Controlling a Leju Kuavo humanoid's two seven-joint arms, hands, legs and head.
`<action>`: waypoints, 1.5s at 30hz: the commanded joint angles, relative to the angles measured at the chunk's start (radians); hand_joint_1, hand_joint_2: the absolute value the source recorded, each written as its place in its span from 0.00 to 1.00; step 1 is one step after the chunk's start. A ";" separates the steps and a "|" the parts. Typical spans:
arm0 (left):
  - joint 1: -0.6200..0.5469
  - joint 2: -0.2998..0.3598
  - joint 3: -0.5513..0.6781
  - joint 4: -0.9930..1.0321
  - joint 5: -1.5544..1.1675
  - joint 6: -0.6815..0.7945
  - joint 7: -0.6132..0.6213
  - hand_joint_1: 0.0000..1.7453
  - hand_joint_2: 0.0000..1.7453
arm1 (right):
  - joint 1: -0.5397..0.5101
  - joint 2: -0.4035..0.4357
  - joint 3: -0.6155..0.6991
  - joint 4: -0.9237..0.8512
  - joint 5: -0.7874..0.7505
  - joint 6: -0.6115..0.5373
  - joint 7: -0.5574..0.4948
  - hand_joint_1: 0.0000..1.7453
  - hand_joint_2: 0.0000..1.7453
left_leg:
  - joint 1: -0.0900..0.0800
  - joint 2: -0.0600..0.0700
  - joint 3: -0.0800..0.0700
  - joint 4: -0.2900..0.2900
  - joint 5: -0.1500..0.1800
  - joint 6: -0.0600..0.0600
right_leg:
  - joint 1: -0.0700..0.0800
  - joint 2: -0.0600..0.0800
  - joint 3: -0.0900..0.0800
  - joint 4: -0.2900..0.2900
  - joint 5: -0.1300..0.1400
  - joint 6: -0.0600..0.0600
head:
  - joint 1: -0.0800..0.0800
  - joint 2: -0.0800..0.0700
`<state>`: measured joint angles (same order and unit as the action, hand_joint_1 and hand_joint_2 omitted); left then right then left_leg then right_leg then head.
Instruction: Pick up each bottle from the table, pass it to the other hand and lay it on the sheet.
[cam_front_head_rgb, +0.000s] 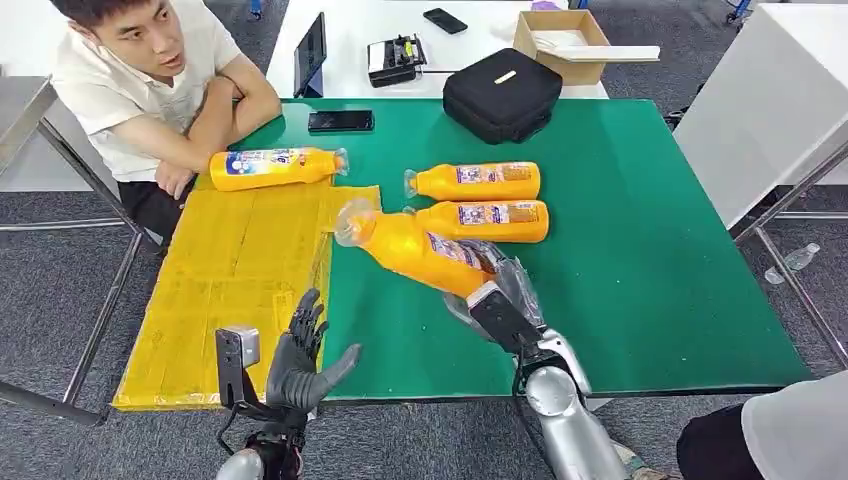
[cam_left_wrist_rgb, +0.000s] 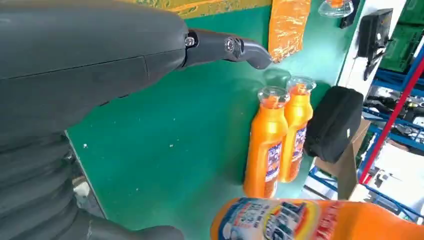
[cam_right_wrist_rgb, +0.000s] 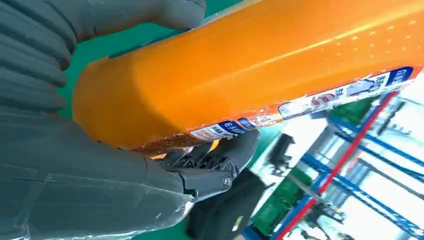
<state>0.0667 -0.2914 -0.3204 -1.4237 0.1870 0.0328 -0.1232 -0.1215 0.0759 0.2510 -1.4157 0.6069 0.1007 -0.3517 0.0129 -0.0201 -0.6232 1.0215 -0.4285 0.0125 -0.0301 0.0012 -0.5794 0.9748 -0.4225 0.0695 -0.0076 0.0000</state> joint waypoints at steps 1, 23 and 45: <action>-0.054 -0.058 -0.009 0.028 0.023 -0.015 -0.041 0.00 1.00 | -0.071 0.064 0.094 0.075 0.002 0.007 -0.011 1.00 1.00 | 0.000 0.004 0.002 0.001 -0.001 0.000 | 0.001 0.002 0.001 0.001 0.000 -0.004 | 0.000 0.000; -0.106 -0.058 -0.055 0.020 -0.018 0.051 -0.129 0.00 1.00 | -0.066 0.077 0.213 0.212 0.033 0.017 0.003 1.00 1.00 | 0.001 0.003 0.005 0.001 -0.002 0.001 | 0.002 0.000 0.004 -0.001 -0.002 -0.005 | 0.000 0.000; -0.146 -0.058 -0.068 0.055 0.150 -0.022 -0.177 1.00 1.00 | -0.128 0.098 0.253 0.329 0.013 0.011 -0.025 1.00 1.00 | 0.000 0.001 0.001 0.000 0.000 0.000 | 0.001 -0.001 0.000 -0.001 0.000 -0.003 | 0.000 0.000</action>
<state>-0.0302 -0.2964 -0.3700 -1.4221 0.3365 0.0271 -0.2800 -0.1897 0.1827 0.4761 -1.2031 0.6329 0.1110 -0.3723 0.0129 -0.0198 -0.6242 1.0216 -0.4284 0.0125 -0.0303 0.0012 -0.5811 0.9748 -0.4225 0.0694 -0.0076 0.0000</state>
